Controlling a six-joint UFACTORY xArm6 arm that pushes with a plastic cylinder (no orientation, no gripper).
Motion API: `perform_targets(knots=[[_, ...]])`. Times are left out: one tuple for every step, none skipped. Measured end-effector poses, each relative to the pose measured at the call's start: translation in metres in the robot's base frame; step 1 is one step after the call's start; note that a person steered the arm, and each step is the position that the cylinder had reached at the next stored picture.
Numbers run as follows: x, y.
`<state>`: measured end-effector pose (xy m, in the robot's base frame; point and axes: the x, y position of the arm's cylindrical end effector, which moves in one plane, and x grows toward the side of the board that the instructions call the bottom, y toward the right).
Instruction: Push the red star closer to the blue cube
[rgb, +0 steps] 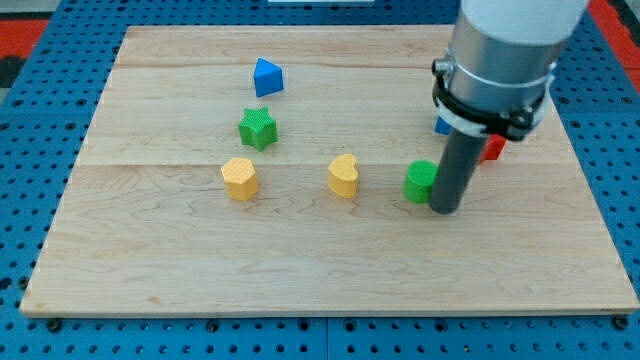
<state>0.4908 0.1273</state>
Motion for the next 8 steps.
perform_targets(knots=[[-0.002, 0.0], [0.044, -0.021], [0.034, -0.108], [0.023, -0.172], [0.023, -0.233], [0.004, -0.238], [-0.002, -0.235], [-0.005, -0.256]])
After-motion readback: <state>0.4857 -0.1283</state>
